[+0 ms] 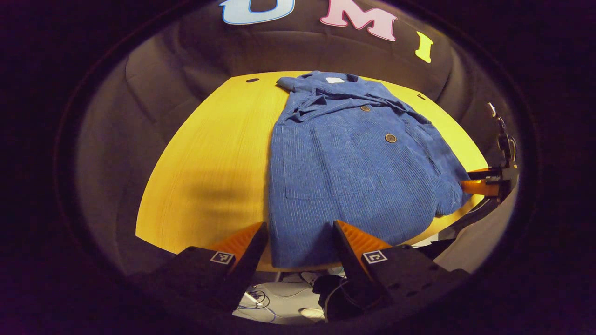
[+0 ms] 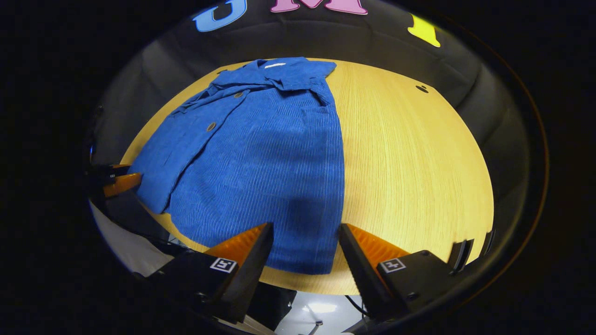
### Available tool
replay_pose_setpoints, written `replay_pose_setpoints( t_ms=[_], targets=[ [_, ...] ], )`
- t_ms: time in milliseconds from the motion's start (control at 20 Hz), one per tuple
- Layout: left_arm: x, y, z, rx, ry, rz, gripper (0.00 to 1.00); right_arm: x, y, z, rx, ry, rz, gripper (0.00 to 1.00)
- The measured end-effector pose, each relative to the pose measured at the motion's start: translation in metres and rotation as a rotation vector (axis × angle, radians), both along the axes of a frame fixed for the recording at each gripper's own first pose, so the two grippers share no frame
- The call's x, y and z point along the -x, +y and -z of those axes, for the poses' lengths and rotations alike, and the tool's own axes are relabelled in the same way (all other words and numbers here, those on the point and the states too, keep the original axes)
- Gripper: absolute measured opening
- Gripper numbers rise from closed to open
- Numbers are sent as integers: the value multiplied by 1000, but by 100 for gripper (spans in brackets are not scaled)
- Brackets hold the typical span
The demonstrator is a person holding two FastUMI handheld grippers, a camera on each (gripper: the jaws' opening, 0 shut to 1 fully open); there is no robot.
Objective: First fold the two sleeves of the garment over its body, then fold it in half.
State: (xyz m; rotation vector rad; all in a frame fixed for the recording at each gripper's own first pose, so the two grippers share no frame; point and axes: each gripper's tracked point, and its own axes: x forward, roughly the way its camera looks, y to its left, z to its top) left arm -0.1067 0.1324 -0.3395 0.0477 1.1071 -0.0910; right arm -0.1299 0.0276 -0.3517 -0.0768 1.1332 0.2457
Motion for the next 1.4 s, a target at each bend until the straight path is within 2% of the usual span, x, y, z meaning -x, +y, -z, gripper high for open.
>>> replay_pose_setpoints(
  t_ms=[50,100,150,200,250,300,350,450,600,850,1000,1400],
  targets=[
    [-2,-1,-1,8,-8,5,80,2,2,-2,-4,5,-26,65],
    [-4,-5,-3,13,-9,-3,63,3,10,-3,-29,25,-55,62],
    [-5,-9,-2,22,-11,-4,54,4,14,-2,-53,33,-54,34],
    [-6,-11,0,33,2,-2,37,4,17,-4,-59,43,-42,6],
    [-7,-15,-3,54,-1,-25,13,4,16,-7,-66,53,-33,10],
    [-8,-16,-3,61,7,-50,3,1,17,-5,-69,43,-28,6],
    [-9,-18,-3,77,9,-72,0,-3,19,-9,-77,23,-27,6],
    [-13,-20,-7,95,7,-93,0,-16,20,-22,-92,-23,-21,5],
    [-29,-33,-22,129,-43,-71,0,-43,26,-39,-138,-54,12,6],
    [-93,-52,-55,208,-152,-103,0,-102,27,-70,-164,-160,1,5],
    [-131,-51,-76,215,-216,-114,0,-137,29,-90,-188,-222,-2,5],
    [-201,-39,-108,213,-300,-139,0,-224,38,-137,-235,-362,-26,5]
  ],
)
